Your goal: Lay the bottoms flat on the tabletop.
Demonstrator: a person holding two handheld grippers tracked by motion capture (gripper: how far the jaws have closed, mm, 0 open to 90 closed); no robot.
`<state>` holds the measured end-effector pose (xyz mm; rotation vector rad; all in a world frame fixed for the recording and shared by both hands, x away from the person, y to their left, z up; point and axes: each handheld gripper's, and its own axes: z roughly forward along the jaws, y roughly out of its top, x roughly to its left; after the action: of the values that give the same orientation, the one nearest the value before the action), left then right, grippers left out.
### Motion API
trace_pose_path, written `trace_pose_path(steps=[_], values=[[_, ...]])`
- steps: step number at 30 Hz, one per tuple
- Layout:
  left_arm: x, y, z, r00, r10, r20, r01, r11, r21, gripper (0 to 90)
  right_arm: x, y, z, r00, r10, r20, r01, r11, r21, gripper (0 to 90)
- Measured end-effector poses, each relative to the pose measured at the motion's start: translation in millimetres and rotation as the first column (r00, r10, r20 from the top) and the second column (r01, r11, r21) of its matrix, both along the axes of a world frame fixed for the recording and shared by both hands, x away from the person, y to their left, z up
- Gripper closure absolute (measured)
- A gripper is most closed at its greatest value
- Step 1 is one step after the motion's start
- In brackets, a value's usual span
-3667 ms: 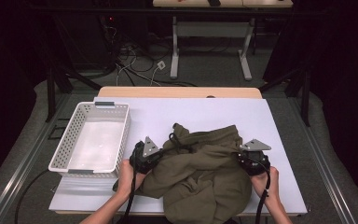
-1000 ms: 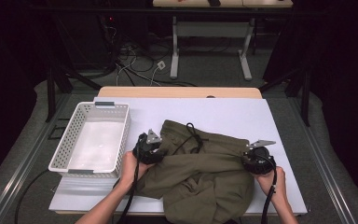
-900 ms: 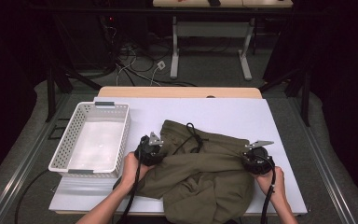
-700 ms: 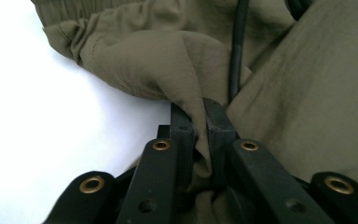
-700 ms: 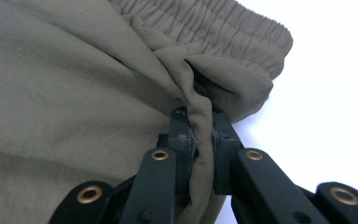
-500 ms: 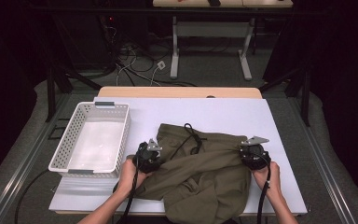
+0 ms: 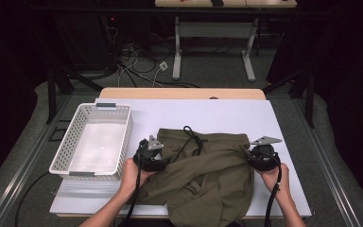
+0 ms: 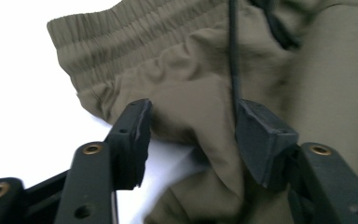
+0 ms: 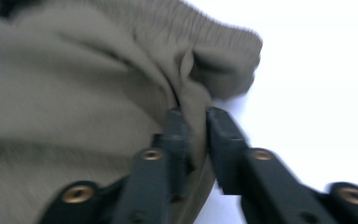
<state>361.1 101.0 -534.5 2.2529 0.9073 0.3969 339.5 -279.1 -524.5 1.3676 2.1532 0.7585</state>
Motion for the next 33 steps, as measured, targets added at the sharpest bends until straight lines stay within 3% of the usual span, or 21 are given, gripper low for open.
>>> trace_pose_path(steps=[2, 4, 9, 14, 18, 20, 22, 23, 26, 29, 33], values=[[4.9, -3.5, -9.2, 0.9996, -0.023, -0.013, 0.024, 0.9992, 0.033, 56.5, -0.6, 1.6, -5.0, 0.9995, -0.008, -0.029, 0.007, 1.000, -0.024, 85.3], [6.6, -4.7, -15.6, 0.9987, -0.039, -0.031, 0.040, 0.9986, 0.034, 64.3, -2.2, 1.1, -5.7, 0.9985, -0.022, -0.051, 0.020, 0.999, -0.036, 86.4], [4.8, -3.3, -16.9, 0.9984, -0.048, -0.029, 0.049, 0.9980, 0.039, 78.0, -7.2, -11.3, -4.8, 0.9929, -0.065, -0.099, 0.061, 0.997, -0.044, 87.4], [0.9, 0.6, -13.9, 0.9976, -0.045, -0.052, 0.047, 0.9976, 0.050, 83.9, -8.7, -27.6, -5.6, 0.9819, -0.116, -0.150, 0.108, 0.992, -0.060, 87.5], [-2.0, 7.5, -11.2, 0.9964, -0.045, -0.072, 0.047, 0.9985, 0.027, 83.6, -7.8, -34.1, -9.6, 0.9742, -0.128, -0.186, 0.118, 0.991, -0.061, 86.9], [-1.9, 8.6, -9.7, 0.9977, -0.028, -0.061, 0.030, 0.9992, 0.025, 78.5, -6.3, -32.5, -9.4, 0.9765, -0.121, -0.178, 0.109, 0.991, -0.076, 82.4], [-0.8, 8.0, -7.4, 0.9987, -0.009, -0.050, 0.010, 0.9995, 0.029, 66.7, -5.5, -31.2, -7.8, 0.9787, -0.121, -0.166, 0.110, 0.991, -0.077, 75.5], [-0.2, 7.5, -6.5, 0.9989, 0.002, -0.047, -0.001, 0.9997, 0.024, 56.6, -5.0, -30.7, -7.1, 0.9807, -0.117, -0.156, 0.107, 0.992, -0.072, 70.1], [2.3, 7.3, -0.9, 0.9991, 0.025, -0.034, -0.024, 0.9997, 0.007, 44.2, -3.8, -29.2, -3.4, 0.9863, -0.106, -0.126, 0.102, 0.994, -0.040, 56.9], [3.9, 7.7, 3.3, 0.9993, 0.033, -0.020, -0.033, 0.9994, -0.012, 38.8, -1.8, -25.7, -0.1, 0.9904, -0.099, -0.097, 0.097, 0.995, -0.021, 46.7], [7.6, 8.4, 10.5, 0.9988, 0.049, -0.006, -0.049, 0.9979, -0.042, 35.3, 2.1, -21.1, 5.2, 0.9944, -0.090, -0.056, 0.090, 0.996, 0.002, 40.9]])
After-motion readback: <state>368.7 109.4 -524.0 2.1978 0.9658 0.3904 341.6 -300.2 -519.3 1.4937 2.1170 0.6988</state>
